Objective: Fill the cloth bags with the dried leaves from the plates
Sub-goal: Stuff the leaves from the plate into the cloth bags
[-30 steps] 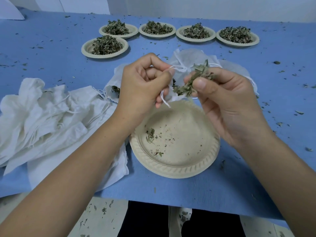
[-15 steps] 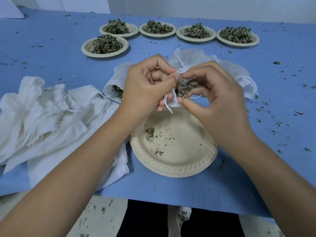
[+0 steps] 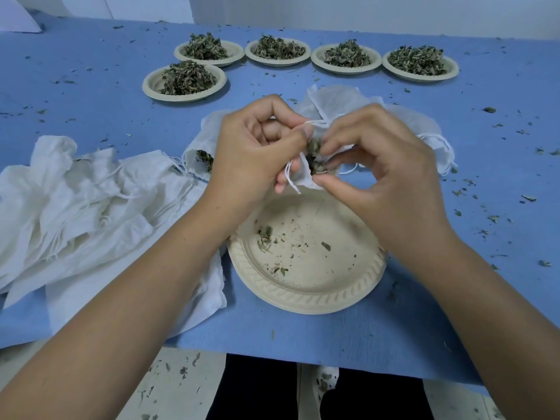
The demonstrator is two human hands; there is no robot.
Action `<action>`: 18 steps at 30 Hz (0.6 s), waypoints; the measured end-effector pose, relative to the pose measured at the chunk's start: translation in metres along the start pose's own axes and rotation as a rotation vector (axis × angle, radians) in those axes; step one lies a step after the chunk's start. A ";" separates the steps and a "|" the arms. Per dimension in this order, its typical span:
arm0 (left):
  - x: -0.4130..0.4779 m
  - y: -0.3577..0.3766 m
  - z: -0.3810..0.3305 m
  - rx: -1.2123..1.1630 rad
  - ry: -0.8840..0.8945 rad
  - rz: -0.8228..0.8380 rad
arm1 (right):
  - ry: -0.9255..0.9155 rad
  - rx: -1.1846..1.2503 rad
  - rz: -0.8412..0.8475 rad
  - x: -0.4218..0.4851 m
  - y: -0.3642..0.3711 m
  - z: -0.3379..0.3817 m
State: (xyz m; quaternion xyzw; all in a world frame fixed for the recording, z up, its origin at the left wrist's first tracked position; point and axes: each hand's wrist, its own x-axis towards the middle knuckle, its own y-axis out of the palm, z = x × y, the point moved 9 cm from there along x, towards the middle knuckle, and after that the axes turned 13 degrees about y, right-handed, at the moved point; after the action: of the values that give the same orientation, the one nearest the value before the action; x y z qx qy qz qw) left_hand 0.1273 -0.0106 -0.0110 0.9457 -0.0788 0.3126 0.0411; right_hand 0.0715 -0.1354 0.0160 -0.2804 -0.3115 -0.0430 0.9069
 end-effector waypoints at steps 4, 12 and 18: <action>0.001 0.000 0.002 -0.025 -0.007 -0.004 | 0.037 0.137 -0.116 -0.003 -0.012 -0.001; 0.000 0.004 0.002 -0.048 -0.004 0.033 | -0.073 -0.186 -0.076 -0.003 0.004 0.006; 0.001 -0.002 0.006 -0.127 -0.051 -0.062 | -0.101 -0.259 -0.181 -0.005 -0.012 0.013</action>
State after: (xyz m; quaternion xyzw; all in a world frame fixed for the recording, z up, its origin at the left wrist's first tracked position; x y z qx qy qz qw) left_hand 0.1318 -0.0098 -0.0158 0.9509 -0.0703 0.2813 0.1084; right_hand 0.0579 -0.1389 0.0268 -0.3675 -0.3725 -0.1501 0.8388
